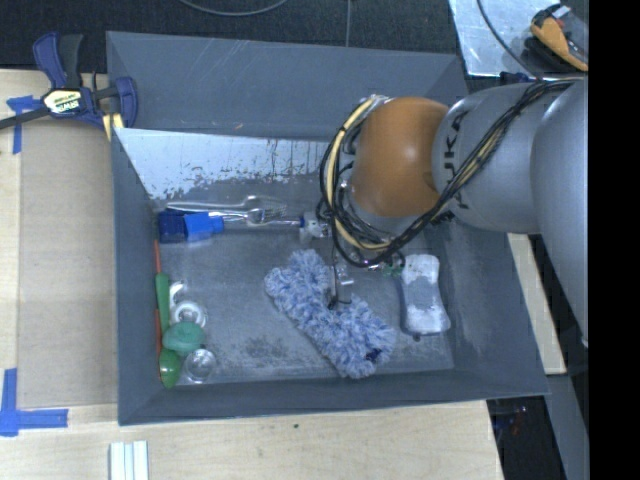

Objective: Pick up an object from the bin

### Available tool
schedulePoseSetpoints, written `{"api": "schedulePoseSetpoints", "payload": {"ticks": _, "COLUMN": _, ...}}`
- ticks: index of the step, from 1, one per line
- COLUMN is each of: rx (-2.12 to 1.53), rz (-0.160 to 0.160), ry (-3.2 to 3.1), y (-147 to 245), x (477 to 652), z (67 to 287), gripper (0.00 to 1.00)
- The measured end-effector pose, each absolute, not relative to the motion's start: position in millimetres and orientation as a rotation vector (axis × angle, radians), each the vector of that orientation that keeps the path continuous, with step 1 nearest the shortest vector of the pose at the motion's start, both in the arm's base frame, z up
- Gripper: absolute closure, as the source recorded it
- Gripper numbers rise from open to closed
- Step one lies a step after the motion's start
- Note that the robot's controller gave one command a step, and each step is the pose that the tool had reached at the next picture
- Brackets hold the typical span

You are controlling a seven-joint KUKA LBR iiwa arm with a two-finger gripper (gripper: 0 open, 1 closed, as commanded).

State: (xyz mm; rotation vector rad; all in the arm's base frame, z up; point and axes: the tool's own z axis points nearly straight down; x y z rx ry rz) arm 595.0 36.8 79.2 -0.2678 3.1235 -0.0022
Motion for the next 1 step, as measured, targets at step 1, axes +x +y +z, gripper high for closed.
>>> {"api": "schedulePoseSetpoints", "payload": {"ticks": 1, "rx": -0.051, "rz": -0.003, "ry": 3.127, "y": 32.7, "x": 593.6, "z": 72.4, "gripper": 0.0}}
